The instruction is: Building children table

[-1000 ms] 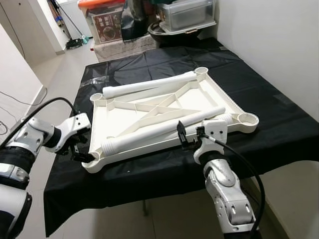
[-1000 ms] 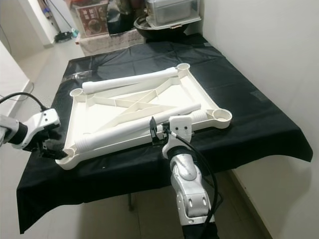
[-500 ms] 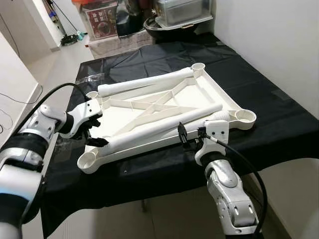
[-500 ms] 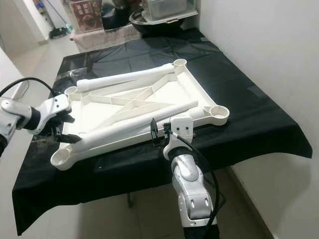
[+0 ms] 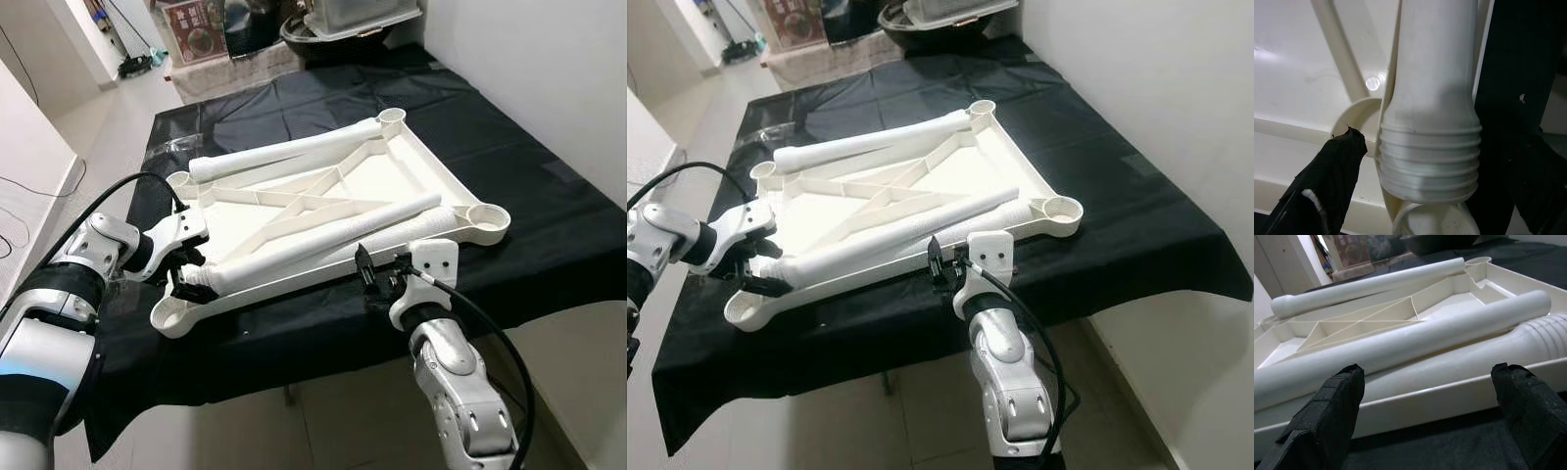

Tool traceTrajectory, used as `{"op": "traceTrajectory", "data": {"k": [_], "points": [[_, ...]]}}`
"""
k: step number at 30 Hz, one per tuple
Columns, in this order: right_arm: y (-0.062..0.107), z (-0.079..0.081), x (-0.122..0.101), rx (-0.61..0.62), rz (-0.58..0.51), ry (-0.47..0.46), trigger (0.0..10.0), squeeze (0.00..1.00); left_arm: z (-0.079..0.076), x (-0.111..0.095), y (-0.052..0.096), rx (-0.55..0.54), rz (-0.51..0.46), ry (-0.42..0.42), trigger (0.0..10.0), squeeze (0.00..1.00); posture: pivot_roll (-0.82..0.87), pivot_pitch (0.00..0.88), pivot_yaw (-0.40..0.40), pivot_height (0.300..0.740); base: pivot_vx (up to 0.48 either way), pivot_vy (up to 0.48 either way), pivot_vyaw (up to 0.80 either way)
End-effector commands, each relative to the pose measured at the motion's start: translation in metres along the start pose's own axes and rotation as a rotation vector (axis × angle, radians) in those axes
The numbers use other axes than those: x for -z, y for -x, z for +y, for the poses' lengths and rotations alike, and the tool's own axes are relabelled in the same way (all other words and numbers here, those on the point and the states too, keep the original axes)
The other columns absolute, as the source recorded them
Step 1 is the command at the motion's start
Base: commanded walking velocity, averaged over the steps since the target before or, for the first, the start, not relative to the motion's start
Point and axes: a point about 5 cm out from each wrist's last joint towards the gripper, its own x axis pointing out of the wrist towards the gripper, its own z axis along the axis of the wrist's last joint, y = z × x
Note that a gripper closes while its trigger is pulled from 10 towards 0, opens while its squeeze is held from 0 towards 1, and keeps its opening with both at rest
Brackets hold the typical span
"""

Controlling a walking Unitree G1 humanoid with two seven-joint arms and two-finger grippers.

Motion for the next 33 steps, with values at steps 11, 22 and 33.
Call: {"op": "traceTrajectory", "data": {"k": [11,22,33], "points": [[0.004,0.0,-0.002,0.005,0.009,-0.01,10.0,0.0,-0.003,0.009,-0.003,0.004,0.011,0.017,0.0,0.0,0.07,0.199,0.188,0.74,0.0,0.0,0.0],[0.005,0.001,0.0,0.011,0.02,-0.008,10.0,0.0,0.0,0.001,-0.002,-0.022,-0.022,0.004,0.0,0.0,0.08,0.191,0.187,0.74,0.0,0.0,0.0],[-0.01,0.009,-0.005,-0.024,0.002,-0.108,10.0,0.0,0.018,-0.024,0.017,-0.192,-0.17,-0.042,0.0,0.0,0.09,0.143,0.181,0.74,0.0,0.0,0.0]]}}
